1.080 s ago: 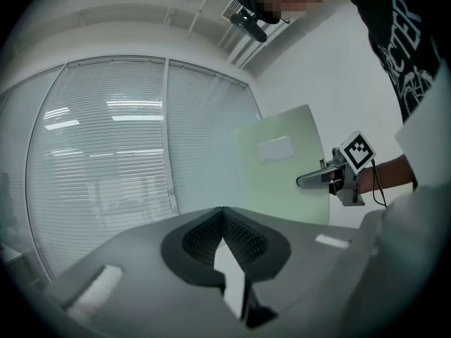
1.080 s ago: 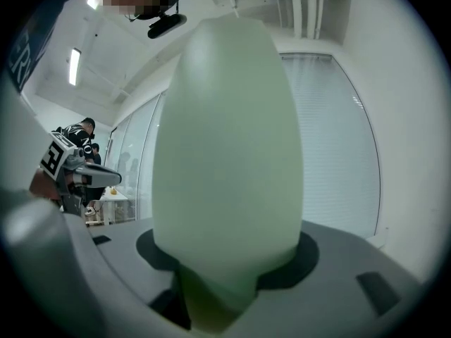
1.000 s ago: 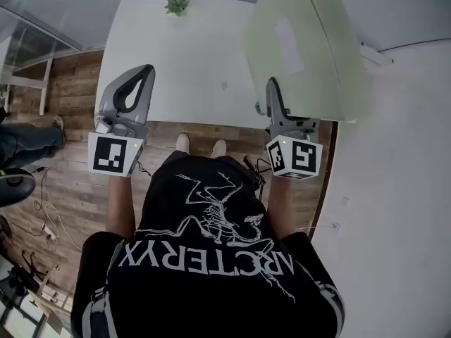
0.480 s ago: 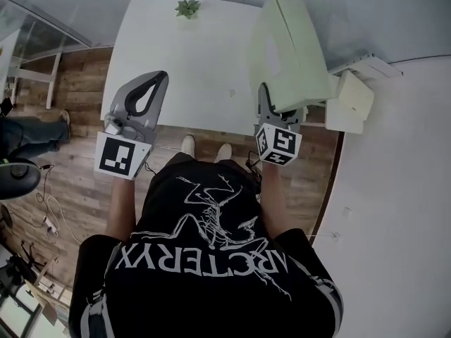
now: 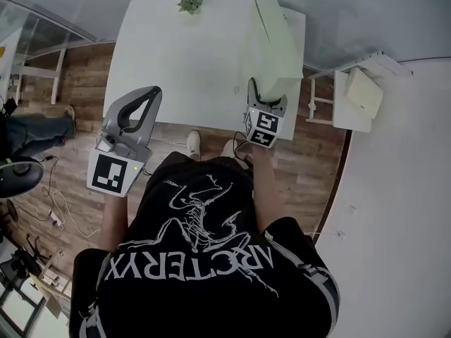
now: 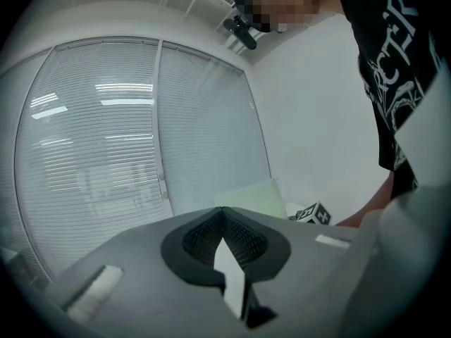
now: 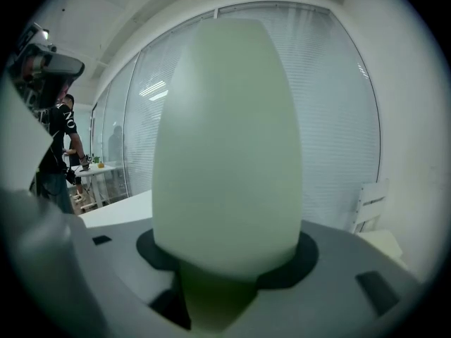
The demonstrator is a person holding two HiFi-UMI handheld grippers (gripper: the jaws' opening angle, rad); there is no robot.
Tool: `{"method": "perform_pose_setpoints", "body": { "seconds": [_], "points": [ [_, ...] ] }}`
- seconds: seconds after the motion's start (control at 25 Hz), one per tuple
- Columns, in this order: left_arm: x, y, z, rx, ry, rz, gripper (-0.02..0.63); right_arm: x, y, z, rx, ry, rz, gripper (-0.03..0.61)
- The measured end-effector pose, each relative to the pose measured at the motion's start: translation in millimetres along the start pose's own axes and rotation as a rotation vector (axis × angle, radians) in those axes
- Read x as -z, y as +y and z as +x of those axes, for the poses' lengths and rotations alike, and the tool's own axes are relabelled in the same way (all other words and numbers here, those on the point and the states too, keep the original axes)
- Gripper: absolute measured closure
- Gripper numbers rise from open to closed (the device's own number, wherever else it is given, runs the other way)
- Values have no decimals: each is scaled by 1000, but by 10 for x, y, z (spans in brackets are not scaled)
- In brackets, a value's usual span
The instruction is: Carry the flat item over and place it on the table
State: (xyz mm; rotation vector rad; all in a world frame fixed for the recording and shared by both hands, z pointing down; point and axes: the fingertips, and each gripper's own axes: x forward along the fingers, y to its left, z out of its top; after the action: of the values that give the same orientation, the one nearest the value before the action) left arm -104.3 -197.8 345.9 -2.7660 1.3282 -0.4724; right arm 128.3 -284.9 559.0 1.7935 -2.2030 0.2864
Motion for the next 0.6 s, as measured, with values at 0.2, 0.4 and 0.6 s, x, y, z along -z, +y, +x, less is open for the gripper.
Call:
{"method": "perform_pose_setpoints", "body": {
  "seconds": [0.2,0.4,0.6],
  "points": [
    [73,3,0,0,18,4,607,87,23,23,-14,-42,-26,314],
    [57,-27,20,28,4,-5,606,311,68,92,-20,1,-41,301],
    [25,-35,20,31,2,11,607,504,45,141,-22,67,-37,299]
  ]
}}
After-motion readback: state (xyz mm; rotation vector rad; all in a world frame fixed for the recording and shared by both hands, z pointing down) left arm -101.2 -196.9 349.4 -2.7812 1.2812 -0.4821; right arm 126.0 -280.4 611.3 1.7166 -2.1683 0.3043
